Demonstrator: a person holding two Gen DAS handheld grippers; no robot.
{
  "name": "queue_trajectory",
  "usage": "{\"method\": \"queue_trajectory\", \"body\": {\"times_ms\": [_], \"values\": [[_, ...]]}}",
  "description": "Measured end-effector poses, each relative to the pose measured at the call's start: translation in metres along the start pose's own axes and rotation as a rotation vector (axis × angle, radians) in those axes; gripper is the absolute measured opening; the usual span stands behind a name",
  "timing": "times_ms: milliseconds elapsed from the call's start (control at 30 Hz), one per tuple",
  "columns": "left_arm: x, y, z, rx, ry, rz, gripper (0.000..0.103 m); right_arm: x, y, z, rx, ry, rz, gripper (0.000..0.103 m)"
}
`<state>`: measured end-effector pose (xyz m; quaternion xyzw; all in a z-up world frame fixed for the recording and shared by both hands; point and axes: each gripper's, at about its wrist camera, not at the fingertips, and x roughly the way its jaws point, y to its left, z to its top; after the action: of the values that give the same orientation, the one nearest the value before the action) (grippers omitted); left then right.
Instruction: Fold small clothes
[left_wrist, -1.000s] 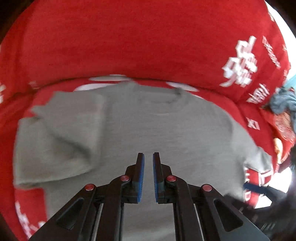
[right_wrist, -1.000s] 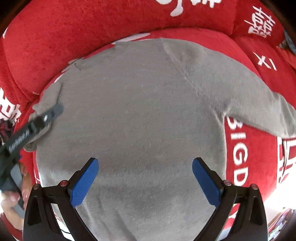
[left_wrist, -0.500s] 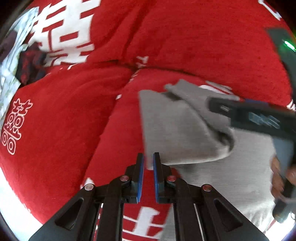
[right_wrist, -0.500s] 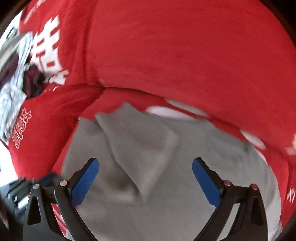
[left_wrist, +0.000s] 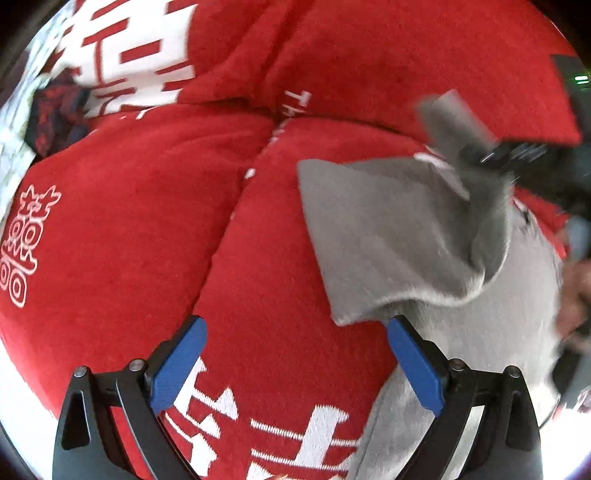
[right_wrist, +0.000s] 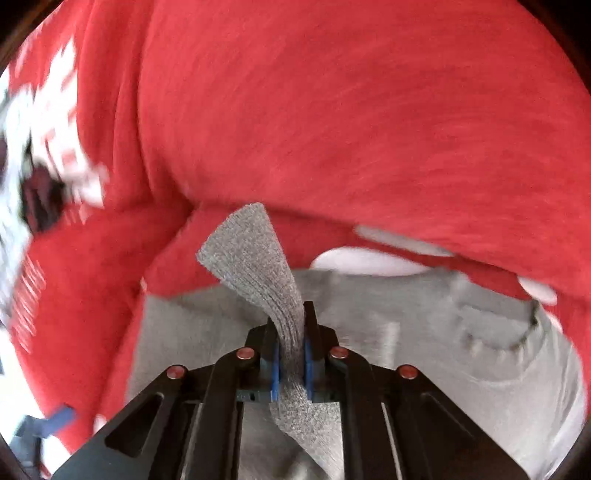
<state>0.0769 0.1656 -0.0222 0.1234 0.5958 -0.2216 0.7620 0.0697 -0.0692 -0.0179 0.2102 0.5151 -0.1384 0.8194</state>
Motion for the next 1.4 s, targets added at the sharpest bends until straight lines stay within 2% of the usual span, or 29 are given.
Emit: {"method": "queue_trajectory", "body": {"times_ms": [133, 200, 333, 433, 500, 533, 567, 633, 700, 733, 833, 900, 967, 1033, 1067, 1133, 1167, 1300, 1400], "values": [[0.009, -0.014, -0.002, 0.066, 0.011, 0.039, 0.098, -0.053, -0.07, -0.011, 0.181, -0.095, -0.005, 0.01], [0.018, -0.019, 0.002, 0.067, 0.01, 0.066, 0.098, -0.065, -0.102, -0.02, 0.273, -0.103, -0.015, 0.01], [0.032, -0.025, 0.011, 0.055, 0.003, 0.101, 0.098, -0.071, -0.17, -0.061, 0.461, -0.06, -0.047, 0.01], [0.034, -0.032, 0.012, 0.07, -0.005, 0.115, 0.098, -0.056, -0.211, -0.098, 0.642, 0.031, 0.078, 0.016], [0.035, -0.035, 0.013, 0.079, -0.009, 0.129, 0.098, -0.051, -0.225, -0.117, 0.722, 0.06, 0.124, 0.037], [0.036, -0.037, 0.013, 0.078, -0.01, 0.134, 0.098, -0.05, -0.229, -0.122, 0.753, 0.051, 0.146, 0.064], [0.036, -0.039, 0.014, 0.079, -0.011, 0.143, 0.098, -0.051, -0.232, -0.126, 0.778, 0.039, 0.159, 0.071], [0.035, -0.044, 0.013, 0.087, -0.023, 0.172, 0.098, -0.048, -0.237, -0.129, 0.837, 0.02, 0.165, 0.069], [0.033, -0.047, 0.016, 0.096, -0.05, 0.221, 0.098, -0.048, -0.24, -0.125, 0.851, 0.035, 0.118, 0.033], [0.032, -0.046, 0.018, 0.099, -0.062, 0.231, 0.098, -0.051, -0.24, -0.119, 0.816, 0.041, 0.092, 0.008], [0.032, -0.046, 0.018, 0.115, -0.068, 0.239, 0.098, -0.07, -0.23, -0.098, 0.652, -0.036, 0.081, 0.008], [0.033, -0.043, 0.016, 0.127, -0.056, 0.226, 0.098, -0.078, -0.233, -0.093, 0.598, -0.05, 0.065, 0.008], [0.03, -0.042, 0.011, 0.155, -0.044, 0.204, 0.098, -0.075, -0.25, -0.104, 0.631, -0.02, 0.056, 0.008], [0.026, -0.044, 0.005, 0.198, -0.039, 0.198, 0.098, -0.067, -0.266, -0.123, 0.687, 0.023, 0.008, 0.009], [0.023, -0.044, 0.001, 0.227, -0.027, 0.198, 0.098, -0.065, -0.275, -0.135, 0.73, 0.039, -0.004, 0.012], [0.02, -0.038, -0.005, 0.252, -0.006, 0.199, 0.098, -0.071, -0.288, -0.154, 0.815, 0.002, 0.046, 0.011], [0.018, -0.034, -0.006, 0.25, 0.003, 0.191, 0.098, -0.074, -0.289, -0.157, 0.822, 0.004, 0.043, 0.013], [0.008, -0.011, -0.002, 0.154, 0.056, 0.094, 0.098, -0.084, -0.279, -0.159, 0.812, 0.033, 0.061, 0.02], [0.007, -0.004, 0.025, 0.079, 0.043, 0.009, 0.098, -0.087, -0.254, -0.161, 0.8, 0.048, 0.17, 0.036]]}}
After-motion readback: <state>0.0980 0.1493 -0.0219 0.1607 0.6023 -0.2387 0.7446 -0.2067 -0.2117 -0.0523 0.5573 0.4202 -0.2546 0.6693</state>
